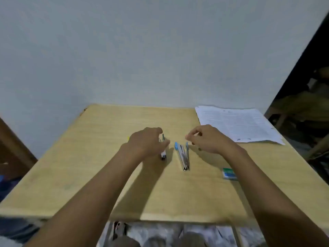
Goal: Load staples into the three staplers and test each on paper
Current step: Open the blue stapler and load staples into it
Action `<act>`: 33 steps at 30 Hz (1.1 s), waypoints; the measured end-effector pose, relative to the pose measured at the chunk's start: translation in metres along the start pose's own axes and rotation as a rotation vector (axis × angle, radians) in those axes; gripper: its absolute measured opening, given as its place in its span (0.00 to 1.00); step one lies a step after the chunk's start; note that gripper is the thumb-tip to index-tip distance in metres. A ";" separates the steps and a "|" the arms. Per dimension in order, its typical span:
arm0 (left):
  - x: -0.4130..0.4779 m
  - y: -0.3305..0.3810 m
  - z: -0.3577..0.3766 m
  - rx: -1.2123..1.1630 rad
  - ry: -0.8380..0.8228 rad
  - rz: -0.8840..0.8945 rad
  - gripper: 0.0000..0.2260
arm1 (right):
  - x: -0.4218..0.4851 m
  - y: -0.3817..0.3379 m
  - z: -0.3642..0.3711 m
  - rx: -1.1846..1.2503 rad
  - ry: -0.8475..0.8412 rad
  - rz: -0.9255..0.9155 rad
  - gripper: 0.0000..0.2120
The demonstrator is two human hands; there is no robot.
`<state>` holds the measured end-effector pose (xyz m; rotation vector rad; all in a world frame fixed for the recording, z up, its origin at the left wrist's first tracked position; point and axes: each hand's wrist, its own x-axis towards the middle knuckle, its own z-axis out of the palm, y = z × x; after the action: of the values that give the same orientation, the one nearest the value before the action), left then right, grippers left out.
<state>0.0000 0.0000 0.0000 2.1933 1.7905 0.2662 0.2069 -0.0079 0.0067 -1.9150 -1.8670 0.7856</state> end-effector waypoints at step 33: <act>-0.134 0.061 0.037 -0.798 0.559 0.119 0.12 | -0.137 -0.023 0.074 0.379 0.661 -0.205 0.06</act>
<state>0.0406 -0.1464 -0.0077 1.7048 1.3880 1.4516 0.1476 -0.1513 -0.0178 -1.4704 -1.3578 0.3403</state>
